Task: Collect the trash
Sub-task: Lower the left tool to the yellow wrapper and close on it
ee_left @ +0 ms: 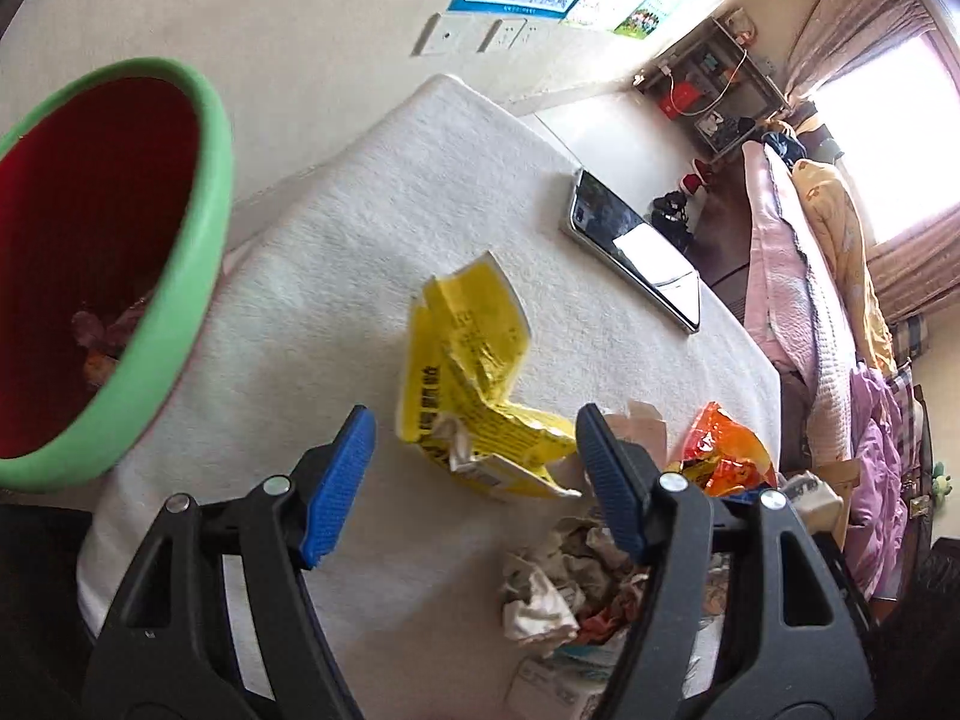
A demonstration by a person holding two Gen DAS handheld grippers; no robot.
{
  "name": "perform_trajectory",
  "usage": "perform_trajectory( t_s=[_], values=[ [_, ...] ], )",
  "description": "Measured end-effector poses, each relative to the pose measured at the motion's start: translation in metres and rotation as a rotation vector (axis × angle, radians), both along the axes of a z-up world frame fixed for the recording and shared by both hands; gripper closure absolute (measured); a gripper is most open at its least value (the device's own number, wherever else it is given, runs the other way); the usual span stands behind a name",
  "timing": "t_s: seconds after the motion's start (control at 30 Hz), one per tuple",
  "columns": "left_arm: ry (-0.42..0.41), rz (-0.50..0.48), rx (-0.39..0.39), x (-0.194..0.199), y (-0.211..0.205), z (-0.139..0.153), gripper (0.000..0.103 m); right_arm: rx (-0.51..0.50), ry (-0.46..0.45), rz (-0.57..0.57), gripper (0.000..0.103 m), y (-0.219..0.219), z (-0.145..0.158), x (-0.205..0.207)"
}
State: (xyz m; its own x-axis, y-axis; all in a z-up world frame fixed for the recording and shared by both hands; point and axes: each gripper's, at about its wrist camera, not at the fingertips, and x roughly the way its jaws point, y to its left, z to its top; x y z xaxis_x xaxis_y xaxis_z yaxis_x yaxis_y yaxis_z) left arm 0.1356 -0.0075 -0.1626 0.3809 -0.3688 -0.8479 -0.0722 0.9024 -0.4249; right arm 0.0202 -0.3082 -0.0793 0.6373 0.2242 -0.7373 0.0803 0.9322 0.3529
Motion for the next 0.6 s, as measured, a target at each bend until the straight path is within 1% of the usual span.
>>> perform_trajectory(
  t_s=[0.1, 0.17, 0.2, 0.23, 0.27, 0.3, 0.33, 0.37, 0.4, 0.43, 0.5, 0.6],
  values=[
    [0.044, -0.027, 0.035, 0.003, -0.018, -0.015, 0.037, 0.002, -0.006, 0.013, 0.044, 0.005, 0.001, 0.000],
    [0.073, -0.037, 0.037, 0.003, -0.022, -0.025, 0.038, 0.007, -0.010, 0.022, 0.044, 0.008, 0.001, 0.001],
    [0.076, -0.031, 0.020, 0.001, -0.021, -0.027, 0.043, 0.008, -0.012, 0.027, 0.044, 0.011, 0.001, 0.000],
    [0.071, -0.029, 0.002, 0.000, -0.018, -0.026, 0.052, 0.009, -0.013, 0.032, 0.044, 0.013, 0.001, 0.000],
    [0.069, -0.033, -0.004, -0.001, -0.017, -0.023, 0.055, 0.012, -0.014, 0.035, 0.044, 0.014, 0.001, 0.000],
    [0.059, -0.043, -0.008, -0.002, -0.016, -0.019, 0.070, 0.015, -0.012, 0.038, 0.044, 0.015, 0.000, 0.000],
    [0.051, -0.055, -0.001, -0.003, -0.016, -0.015, 0.076, 0.019, -0.010, 0.040, 0.044, 0.016, -0.001, 0.000],
    [0.045, -0.064, 0.007, -0.004, -0.014, -0.011, 0.080, 0.023, -0.011, 0.042, 0.044, 0.017, -0.001, 0.000],
    [0.040, -0.069, 0.009, -0.006, -0.013, -0.008, 0.089, 0.025, -0.013, 0.044, 0.044, 0.019, 0.000, -0.001],
    [0.035, -0.072, 0.011, -0.009, -0.010, -0.006, 0.093, 0.027, -0.016, 0.046, 0.044, 0.018, 0.000, -0.001],
    [0.031, -0.074, 0.014, -0.014, -0.001, -0.002, 0.094, 0.029, -0.022, 0.047, 0.044, 0.019, 0.002, -0.001],
    [0.025, -0.073, 0.025, -0.025, 0.012, 0.001, 0.094, 0.033, -0.029, 0.044, 0.044, 0.019, 0.004, -0.002]
  ],
)
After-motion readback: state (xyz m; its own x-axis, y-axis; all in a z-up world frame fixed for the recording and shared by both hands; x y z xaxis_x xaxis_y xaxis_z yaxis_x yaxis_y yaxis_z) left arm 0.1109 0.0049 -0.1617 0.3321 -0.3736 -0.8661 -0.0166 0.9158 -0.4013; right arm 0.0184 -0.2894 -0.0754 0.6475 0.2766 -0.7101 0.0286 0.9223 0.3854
